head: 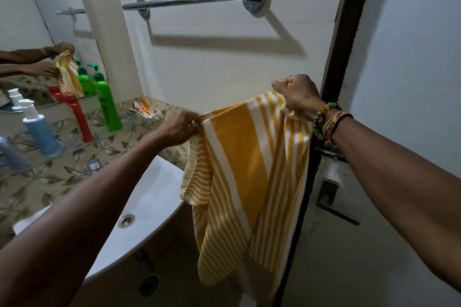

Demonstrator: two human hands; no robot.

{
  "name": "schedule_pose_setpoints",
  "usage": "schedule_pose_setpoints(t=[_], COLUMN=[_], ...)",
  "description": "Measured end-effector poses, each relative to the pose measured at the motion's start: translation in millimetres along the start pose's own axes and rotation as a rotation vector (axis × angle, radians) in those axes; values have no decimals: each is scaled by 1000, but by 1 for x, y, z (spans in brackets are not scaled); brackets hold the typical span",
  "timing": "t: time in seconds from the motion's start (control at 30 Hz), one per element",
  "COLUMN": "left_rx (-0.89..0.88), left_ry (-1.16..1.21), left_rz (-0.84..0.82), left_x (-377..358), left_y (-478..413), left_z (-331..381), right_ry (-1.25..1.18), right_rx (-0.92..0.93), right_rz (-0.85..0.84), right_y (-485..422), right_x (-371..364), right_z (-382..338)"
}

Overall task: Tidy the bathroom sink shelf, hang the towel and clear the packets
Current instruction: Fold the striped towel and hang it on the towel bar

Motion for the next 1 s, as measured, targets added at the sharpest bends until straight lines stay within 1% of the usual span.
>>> schedule_pose_setpoints(t=[0.07,0.13,0.2,0.3,0.37,0.47,0.57,0.63,0.8,0.9,1.0], left_rx=[41,73,64,13,14,79,62,48,69,18,-5], left_ry=[237,485,559,571,598,711,685,680,730,644,569], left_rz=[56,54,32,-10,-25,-32,-79,-108,-71,-61,-49], left_x=[2,-1,-4,-6,-5,-6,-10,-13,-21,-26,-32], left_y=[-3,-8,-15,-24,-26,-22,-19,-16,-14,-15,-14], left_z=[13,32,53,80,86,79,75,75,72,74,75], right_ry=[-55,-26,66,239,271,251,200,220,285,310,299], right_rx=[88,218,305,312,309,311,256,224,235,243,264], right_rz=[-161,-290,-383,-486,-499,-479,-579,-625,-580,-528,-440], right_y=[6,15,23,29,27,23,24,26,23,22,20], right_x=[-5,-13,-27,-46,-50,-45,-46,-50,-48,-48,-47], right_z=[-6,-19,-32,-44,-44,-39,-32,-29,-26,-28,-30])
Point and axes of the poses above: each hand's wrist, its own y-axis away from the middle knuckle, its own x-axis out of the back of the hand, z = x × y, the point moved 3 cm from there along -y, towards the middle knuckle, and after that the axes turned 9 degrees about -x, right-handed, at the moved point
